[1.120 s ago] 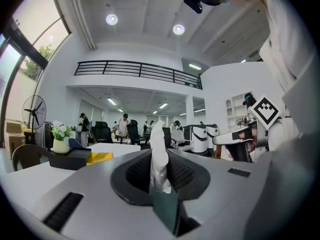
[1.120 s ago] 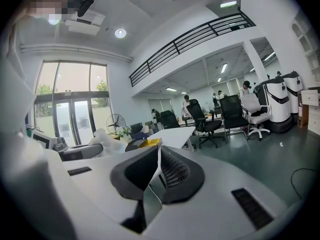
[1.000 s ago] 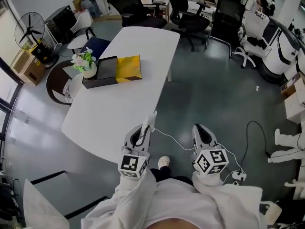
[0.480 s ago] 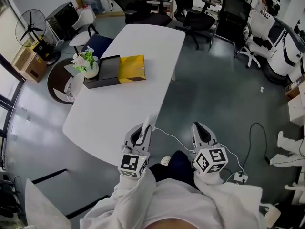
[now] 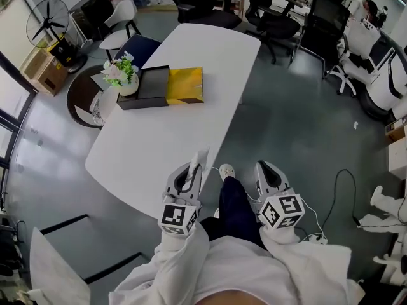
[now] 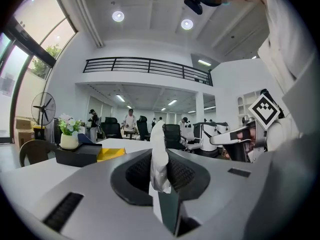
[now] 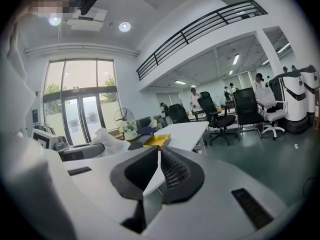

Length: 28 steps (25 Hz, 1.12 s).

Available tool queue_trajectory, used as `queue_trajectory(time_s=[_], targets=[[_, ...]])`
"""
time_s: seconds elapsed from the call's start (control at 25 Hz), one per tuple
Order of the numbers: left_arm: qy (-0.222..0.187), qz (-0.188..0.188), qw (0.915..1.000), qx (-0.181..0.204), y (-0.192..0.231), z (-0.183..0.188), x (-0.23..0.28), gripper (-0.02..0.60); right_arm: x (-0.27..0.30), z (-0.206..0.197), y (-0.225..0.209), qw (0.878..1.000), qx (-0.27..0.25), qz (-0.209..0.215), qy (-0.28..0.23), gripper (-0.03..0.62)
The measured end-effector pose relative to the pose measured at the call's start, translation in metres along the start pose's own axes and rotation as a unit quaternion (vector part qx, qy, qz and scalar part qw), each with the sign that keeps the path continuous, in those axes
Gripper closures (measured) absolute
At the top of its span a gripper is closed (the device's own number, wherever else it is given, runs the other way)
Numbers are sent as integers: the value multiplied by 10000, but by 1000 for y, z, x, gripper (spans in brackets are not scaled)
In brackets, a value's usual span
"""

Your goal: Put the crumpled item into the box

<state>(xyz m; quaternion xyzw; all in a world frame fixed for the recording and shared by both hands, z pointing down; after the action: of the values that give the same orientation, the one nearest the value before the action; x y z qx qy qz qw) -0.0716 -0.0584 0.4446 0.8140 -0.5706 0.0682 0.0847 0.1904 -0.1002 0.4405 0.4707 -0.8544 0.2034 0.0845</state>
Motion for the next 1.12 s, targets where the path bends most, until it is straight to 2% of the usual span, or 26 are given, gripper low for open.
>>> queue_trajectory(time_s=[0.28, 0.64, 1.12], targets=[[-17, 186, 9998, -59, 16, 6, 25, 518, 40, 15, -9, 9995, -101, 256, 126, 554], [-105, 534, 9985, -60, 50, 28, 79, 518, 103, 54, -38, 9984, -265, 447, 230, 554], [130, 1124, 9933, -226, 100, 38, 159, 519, 210, 91, -73, 9917, -454, 1056, 575, 554]])
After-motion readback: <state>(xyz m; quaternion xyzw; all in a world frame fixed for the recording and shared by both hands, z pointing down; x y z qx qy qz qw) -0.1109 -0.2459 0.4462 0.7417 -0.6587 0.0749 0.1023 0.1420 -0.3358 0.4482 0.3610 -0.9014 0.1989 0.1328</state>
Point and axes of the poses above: the fingertips, and each gripper's own axes: x forward along the fingers, y to its left, z out of its top, the point moved 9 cm from there along -x, backward along the fingers, and after that the axes turned 4 degrees about y, right-handed, at the moved point
